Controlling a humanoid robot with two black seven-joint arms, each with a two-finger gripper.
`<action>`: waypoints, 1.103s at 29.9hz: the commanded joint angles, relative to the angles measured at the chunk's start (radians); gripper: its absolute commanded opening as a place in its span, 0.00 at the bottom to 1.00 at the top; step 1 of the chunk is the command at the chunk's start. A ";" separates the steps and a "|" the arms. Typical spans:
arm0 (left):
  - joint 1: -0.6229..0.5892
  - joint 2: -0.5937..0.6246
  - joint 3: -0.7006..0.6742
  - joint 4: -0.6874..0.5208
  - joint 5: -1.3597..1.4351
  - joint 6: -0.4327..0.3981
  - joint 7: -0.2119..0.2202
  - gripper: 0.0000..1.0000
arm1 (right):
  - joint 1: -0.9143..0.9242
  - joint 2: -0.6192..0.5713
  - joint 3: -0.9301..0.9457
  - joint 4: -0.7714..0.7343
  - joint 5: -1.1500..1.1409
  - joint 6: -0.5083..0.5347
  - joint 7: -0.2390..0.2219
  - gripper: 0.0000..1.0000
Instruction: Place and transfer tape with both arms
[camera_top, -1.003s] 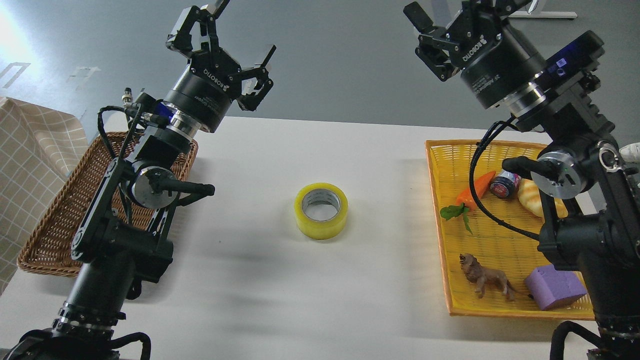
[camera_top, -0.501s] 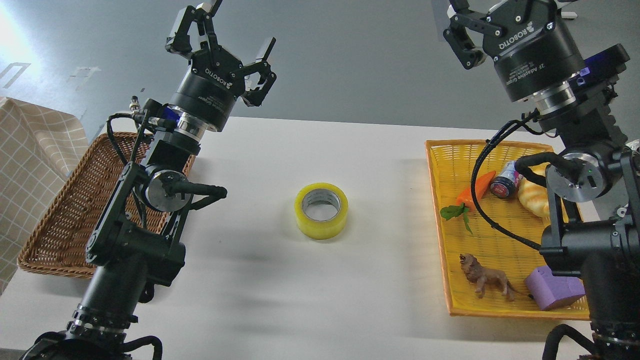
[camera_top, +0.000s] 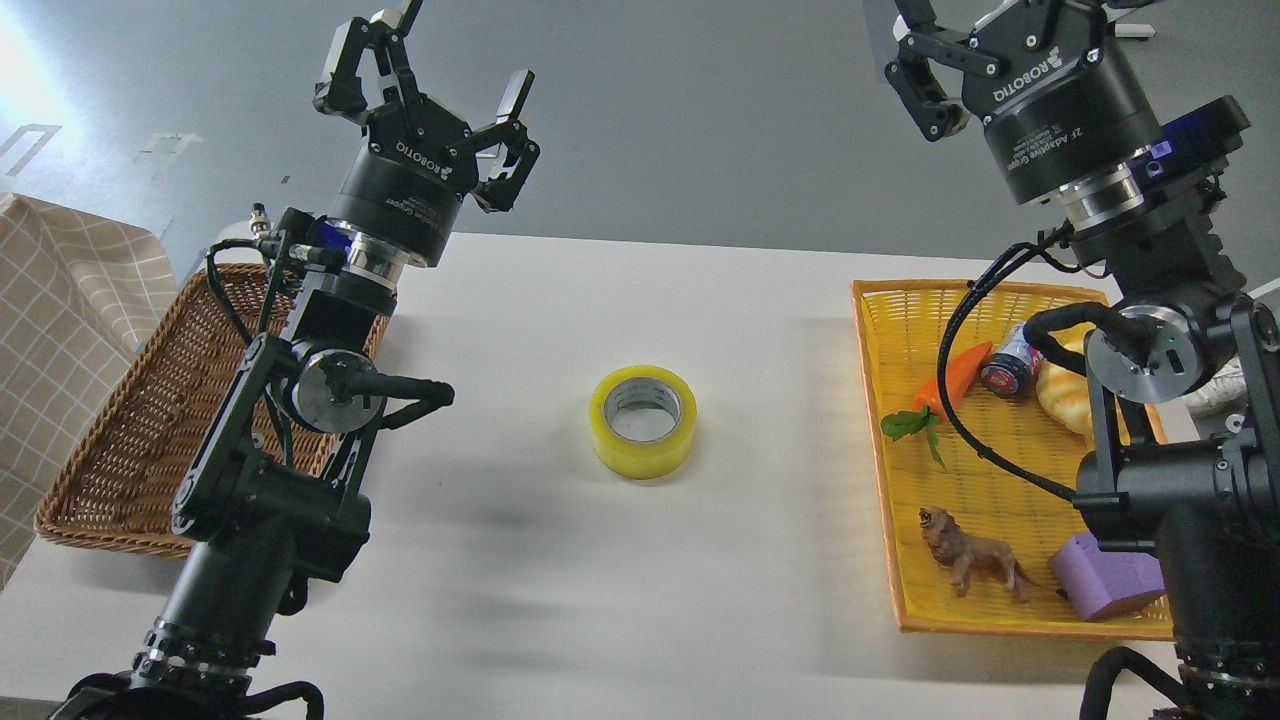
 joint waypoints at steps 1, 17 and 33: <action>-0.001 0.000 -0.007 -0.001 -0.010 0.001 0.000 0.98 | 0.005 0.001 -0.004 -0.020 0.001 0.004 -0.001 1.00; -0.017 0.084 0.067 0.003 0.144 -0.024 0.007 0.98 | 0.021 0.000 -0.008 -0.020 0.001 0.020 0.001 1.00; -0.001 0.143 0.324 -0.003 1.023 0.331 -0.073 0.98 | 0.014 -0.008 -0.007 -0.011 0.001 0.017 0.001 1.00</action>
